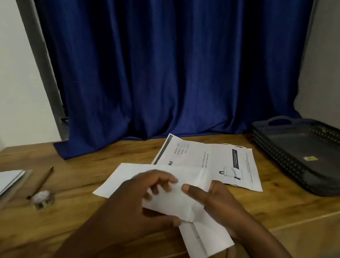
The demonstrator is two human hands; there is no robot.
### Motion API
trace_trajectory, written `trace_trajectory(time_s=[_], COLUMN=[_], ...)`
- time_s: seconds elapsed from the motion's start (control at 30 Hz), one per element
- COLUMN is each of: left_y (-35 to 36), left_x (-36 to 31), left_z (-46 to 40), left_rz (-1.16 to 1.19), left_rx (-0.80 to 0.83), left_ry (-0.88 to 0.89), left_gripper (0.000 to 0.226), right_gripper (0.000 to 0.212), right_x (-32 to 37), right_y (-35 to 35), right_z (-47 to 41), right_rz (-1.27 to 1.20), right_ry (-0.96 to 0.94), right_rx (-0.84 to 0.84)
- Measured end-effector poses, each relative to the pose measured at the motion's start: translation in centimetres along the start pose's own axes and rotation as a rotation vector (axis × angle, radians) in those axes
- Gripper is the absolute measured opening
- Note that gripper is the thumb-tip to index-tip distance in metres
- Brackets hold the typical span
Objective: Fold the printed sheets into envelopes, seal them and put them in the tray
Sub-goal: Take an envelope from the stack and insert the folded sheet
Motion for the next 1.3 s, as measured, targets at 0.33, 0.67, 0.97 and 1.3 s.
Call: trace_trajectory(time_s=[0.33,0.67,0.97,1.3], left_y=[4.7,2.7,3.5,3.2], left_x=[2.3,4.6,2.1,1.8], left_z=[-6.1,-5.9,-5.7,-5.3], left_rz=[-0.311,-0.281,-0.466,-0.493], left_rx=[0.361,0.12,0.061,0.055], left_ry=[0.121,0.157,0.298,0.3], left_gripper=[0.127,0.125,0.119,0.117], right_gripper=[0.016,0.024,0.035,0.04], right_x=[-0.1,-0.9,-0.6,-1.2], right_y=[-0.7,-1.6,-0.9,-1.4], right_z=[-0.3,-1.3,-1.1,-1.5], right_rz=[0.054,0.105,0.171,0.208], right_ry=[0.006,0.066,0.023,0.065], right_rx=[-0.054,-0.074,-0.127,-0.189])
Point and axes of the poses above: each hand's wrist, its own z-axis away from the middle knuckle, its own y-axis out of the palm, x = y × z, the point moved 10 cm from there along -z, towards the middle knuckle, and after that the axes turned 2 degrees about y, right-handed, at the moved point
